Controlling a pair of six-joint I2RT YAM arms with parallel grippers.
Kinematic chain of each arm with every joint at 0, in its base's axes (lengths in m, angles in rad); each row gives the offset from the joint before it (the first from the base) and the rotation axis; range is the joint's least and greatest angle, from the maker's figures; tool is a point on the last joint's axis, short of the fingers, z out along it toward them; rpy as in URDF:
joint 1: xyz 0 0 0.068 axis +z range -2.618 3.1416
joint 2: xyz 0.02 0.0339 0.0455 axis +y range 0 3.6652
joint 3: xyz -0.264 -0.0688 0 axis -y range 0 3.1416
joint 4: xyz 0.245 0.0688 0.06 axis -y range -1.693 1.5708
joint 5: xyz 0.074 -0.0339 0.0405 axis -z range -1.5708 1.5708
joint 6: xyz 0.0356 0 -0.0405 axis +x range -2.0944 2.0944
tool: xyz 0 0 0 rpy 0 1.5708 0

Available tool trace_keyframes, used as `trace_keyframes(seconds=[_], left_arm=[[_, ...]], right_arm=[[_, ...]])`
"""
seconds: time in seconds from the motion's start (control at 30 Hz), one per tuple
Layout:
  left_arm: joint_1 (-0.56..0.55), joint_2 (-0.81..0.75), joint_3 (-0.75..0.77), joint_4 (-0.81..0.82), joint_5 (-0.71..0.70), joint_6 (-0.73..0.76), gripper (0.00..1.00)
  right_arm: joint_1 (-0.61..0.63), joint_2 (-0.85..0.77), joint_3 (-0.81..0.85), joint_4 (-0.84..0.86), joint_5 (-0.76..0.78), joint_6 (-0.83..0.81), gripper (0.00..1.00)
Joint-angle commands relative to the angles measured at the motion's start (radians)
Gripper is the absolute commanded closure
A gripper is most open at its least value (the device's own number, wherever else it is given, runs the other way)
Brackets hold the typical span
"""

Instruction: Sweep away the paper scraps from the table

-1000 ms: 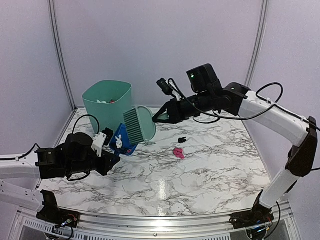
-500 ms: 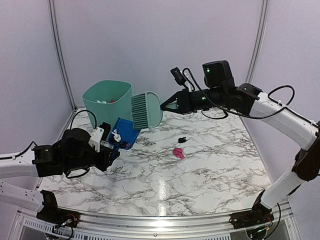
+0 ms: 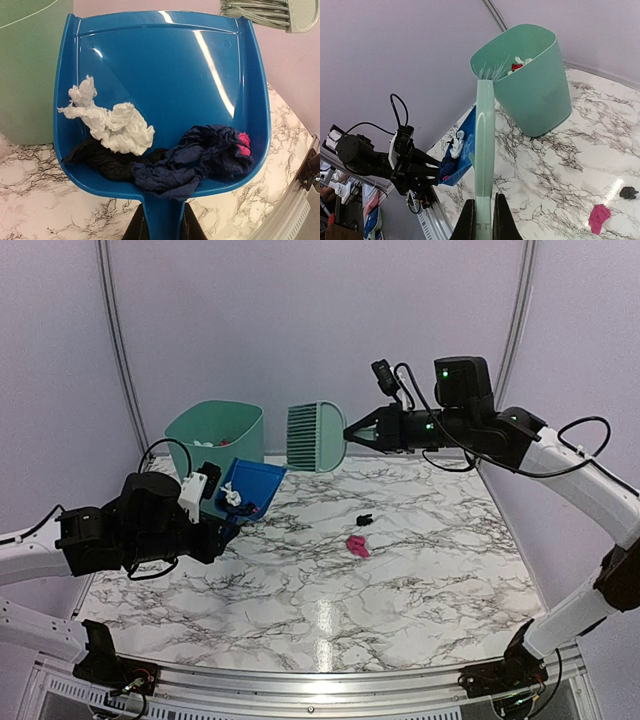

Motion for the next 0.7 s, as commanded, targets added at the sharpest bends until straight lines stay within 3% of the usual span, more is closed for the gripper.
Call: trace_keyframes(seconds=[0.0,0.43,0.67], left_arm=[[0.002,0.027,0.084,-0.067,-0.028,-0.02,1.0],[0.063,0.104,0.289,-0.164,-0.011,-0.045,1.0],[0.162,0.201,0.477,-0.225,0.105,-0.072,1.0]], right_arm=[[-0.021,-0.045,-0.018,0.033,0.053,0.003,1.0],[-0.057,-0.133,-0.094,-0.002,0.19,0.015,1.0],[-0.057,-0.154,-0.16,0.035,0.225,0.049,1.0]])
